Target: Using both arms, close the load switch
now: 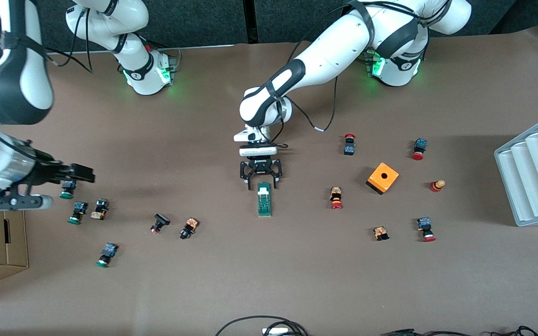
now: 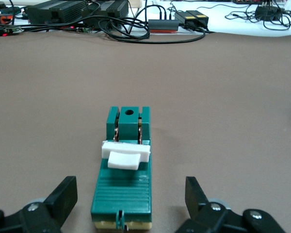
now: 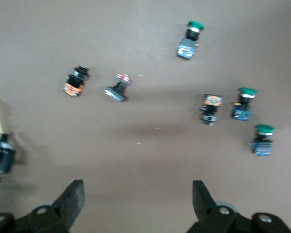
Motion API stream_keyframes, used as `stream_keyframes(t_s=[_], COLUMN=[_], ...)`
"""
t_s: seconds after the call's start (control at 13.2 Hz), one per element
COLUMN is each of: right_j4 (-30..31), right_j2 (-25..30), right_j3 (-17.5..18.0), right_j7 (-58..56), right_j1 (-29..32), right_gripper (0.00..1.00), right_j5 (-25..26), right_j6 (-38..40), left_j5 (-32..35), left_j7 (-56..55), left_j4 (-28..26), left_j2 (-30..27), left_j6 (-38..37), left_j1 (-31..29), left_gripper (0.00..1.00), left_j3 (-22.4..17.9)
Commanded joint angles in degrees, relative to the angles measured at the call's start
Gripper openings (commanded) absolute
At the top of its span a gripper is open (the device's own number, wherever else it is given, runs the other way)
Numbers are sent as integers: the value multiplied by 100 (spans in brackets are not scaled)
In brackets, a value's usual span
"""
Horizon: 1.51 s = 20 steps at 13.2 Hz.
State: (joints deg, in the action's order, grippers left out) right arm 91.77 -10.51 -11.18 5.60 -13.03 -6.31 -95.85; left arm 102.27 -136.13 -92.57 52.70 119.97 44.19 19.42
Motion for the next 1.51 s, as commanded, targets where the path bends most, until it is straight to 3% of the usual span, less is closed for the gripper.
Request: stream_keyframes(t_s=[0.0,0.53,0.83,1.13,1.43], right_j4=[-54,-361,-546,-555,-538], right_j2=[-249,-1250,-1752,-2261,-2640], right_j3=[-25,-42,-51,-42,-34], right_j7=[992,4383,6562,8366,9072], right_j1=[-305,-1605,-2264,-2774,-3065], right_gripper=[100,100,100,100,97], right_j5=[-431,-1056,-1723,-1742,-1794], right_j6=[-292,-1619,-2461,-3517,-4116], left_j5=[118,311,477,654,663], left_j7=[-344,-537,-538,-546,-766], left_j4=[-77,-174,-165,-173,-174], left_j2=[38,153,223,232,276], left_j6=[-246,-554,-554,-554,-554], left_j1=[212,300,300,274,291], left_gripper=[96,91,88,83,78], left_j3=[-44,-44,-53,-97,-123])
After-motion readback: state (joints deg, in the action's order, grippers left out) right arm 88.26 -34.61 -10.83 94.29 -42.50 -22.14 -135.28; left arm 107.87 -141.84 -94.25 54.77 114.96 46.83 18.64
